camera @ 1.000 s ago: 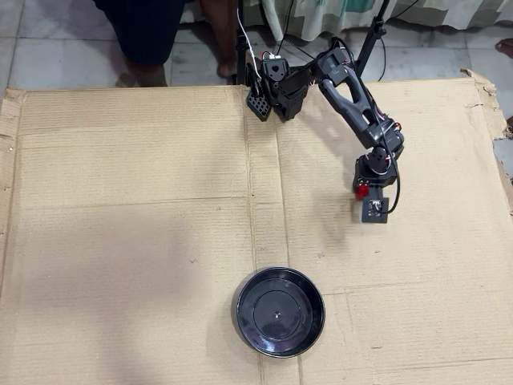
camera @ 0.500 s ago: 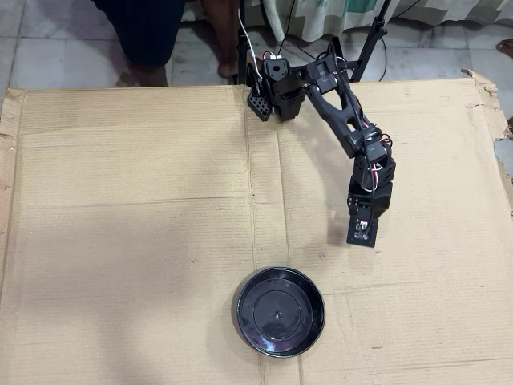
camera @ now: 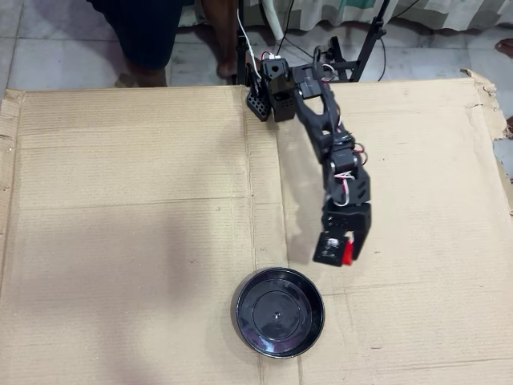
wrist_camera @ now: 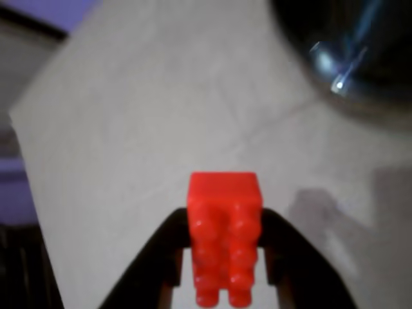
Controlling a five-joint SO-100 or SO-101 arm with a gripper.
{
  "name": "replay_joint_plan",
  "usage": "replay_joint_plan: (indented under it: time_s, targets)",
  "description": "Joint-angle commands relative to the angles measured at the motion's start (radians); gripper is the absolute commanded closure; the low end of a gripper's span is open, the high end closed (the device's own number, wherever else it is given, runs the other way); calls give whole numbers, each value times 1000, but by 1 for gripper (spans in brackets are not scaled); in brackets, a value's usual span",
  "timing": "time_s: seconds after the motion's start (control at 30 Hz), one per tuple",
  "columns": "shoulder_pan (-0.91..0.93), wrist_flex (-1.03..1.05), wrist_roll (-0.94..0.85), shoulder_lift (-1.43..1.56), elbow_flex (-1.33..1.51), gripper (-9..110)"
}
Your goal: Grasp a lego block and put it in the bin.
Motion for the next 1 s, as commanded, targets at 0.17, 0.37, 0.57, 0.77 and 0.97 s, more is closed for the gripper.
replay_joint_plan:
  time_s: [0.17, 0.37, 0.57, 0.77, 0.97]
  targets:
    - [107, -75, -12, 17, -40, 101]
    - [173, -98, -155, 17, -35, 101]
    - [209, -256, -282, -57, -64, 101]
    - [218, -451, -350, -196, -156, 101]
    - [238, -486, -351, -299, -272, 101]
